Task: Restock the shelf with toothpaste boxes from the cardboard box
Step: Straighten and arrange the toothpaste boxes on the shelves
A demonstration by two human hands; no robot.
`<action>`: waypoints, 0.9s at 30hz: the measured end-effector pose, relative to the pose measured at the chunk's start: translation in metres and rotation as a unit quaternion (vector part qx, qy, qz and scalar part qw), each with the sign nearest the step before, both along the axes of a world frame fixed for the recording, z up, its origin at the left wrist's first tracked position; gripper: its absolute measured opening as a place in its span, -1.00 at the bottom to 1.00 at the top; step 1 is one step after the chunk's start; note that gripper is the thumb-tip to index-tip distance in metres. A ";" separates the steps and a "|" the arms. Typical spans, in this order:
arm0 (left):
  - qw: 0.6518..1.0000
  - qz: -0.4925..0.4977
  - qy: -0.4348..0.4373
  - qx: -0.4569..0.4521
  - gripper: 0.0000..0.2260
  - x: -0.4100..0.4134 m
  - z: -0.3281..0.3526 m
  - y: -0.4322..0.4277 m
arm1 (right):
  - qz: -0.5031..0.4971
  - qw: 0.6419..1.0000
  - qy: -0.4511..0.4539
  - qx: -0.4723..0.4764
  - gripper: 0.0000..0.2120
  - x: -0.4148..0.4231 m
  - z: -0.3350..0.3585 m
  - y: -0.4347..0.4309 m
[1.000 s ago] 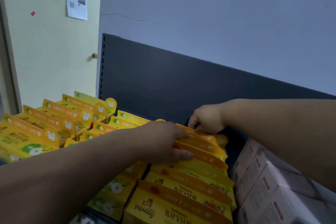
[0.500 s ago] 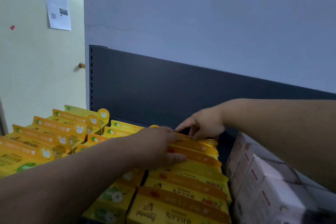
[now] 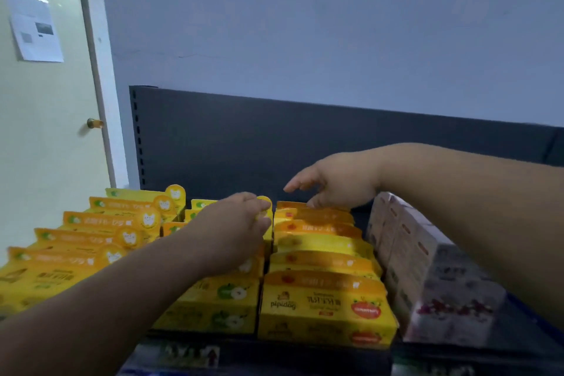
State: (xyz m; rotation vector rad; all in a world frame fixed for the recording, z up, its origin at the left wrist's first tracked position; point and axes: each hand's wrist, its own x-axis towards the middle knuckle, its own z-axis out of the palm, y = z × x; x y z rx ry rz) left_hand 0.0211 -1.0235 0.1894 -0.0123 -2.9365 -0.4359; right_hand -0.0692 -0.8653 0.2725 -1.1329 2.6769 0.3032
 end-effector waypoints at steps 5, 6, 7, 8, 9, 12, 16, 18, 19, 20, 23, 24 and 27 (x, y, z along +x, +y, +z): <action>1.000 -0.012 0.005 0.009 -0.57 0.021 -0.021 -0.009 | -0.061 0.992 0.026 -0.103 -0.53 0.031 -0.040 0.010; 1.000 -0.012 0.017 0.009 -0.55 0.026 -0.024 -0.012 | -0.079 0.989 0.023 -0.125 -0.52 0.038 -0.049 0.012; 0.999 -0.012 0.029 0.009 -0.53 0.031 -0.027 -0.014 | -0.095 0.985 0.018 -0.146 -0.50 0.046 -0.059 0.015; 0.999 -0.010 0.038 0.006 -0.51 0.035 -0.030 -0.018 | -0.105 0.981 0.014 -0.163 -0.48 0.054 -0.068 0.017; 0.999 -0.008 0.044 0.000 -0.47 0.039 -0.034 -0.020 | -0.109 0.978 0.015 -0.176 -0.47 0.062 -0.077 0.019; 1.000 0.001 0.019 -0.025 -0.35 0.048 -0.043 -0.025 | -0.133 0.973 0.034 -0.185 -0.41 0.079 -0.099 0.020; 0.996 0.015 -0.007 -0.088 -0.27 0.051 -0.051 -0.021 | -0.152 0.972 0.068 -0.167 -0.34 0.087 -0.118 0.018; 0.996 0.018 -0.006 -0.087 -0.27 0.052 -0.053 -0.019 | -0.149 0.971 0.082 -0.171 -0.35 0.089 -0.121 0.019; 0.996 0.016 -0.006 -0.084 -0.27 0.052 -0.053 -0.018 | -0.147 0.970 0.086 -0.171 -0.35 0.090 -0.121 0.019; 0.997 0.013 -0.006 -0.082 -0.27 0.052 -0.053 -0.017 | -0.145 0.971 0.087 -0.171 -0.36 0.091 -0.121 0.019; 0.997 0.009 -0.007 -0.078 -0.28 0.054 -0.053 -0.014 | -0.142 0.971 0.081 -0.176 -0.37 0.093 -0.120 0.020; 0.997 0.008 -0.008 -0.078 -0.28 0.055 -0.053 -0.013 | -0.141 0.971 0.080 -0.176 -0.37 0.093 -0.120 0.020; 0.997 0.001 -0.022 -0.075 -0.26 0.052 -0.052 -0.017 | -0.137 0.972 0.072 -0.175 -0.36 0.091 -0.118 0.021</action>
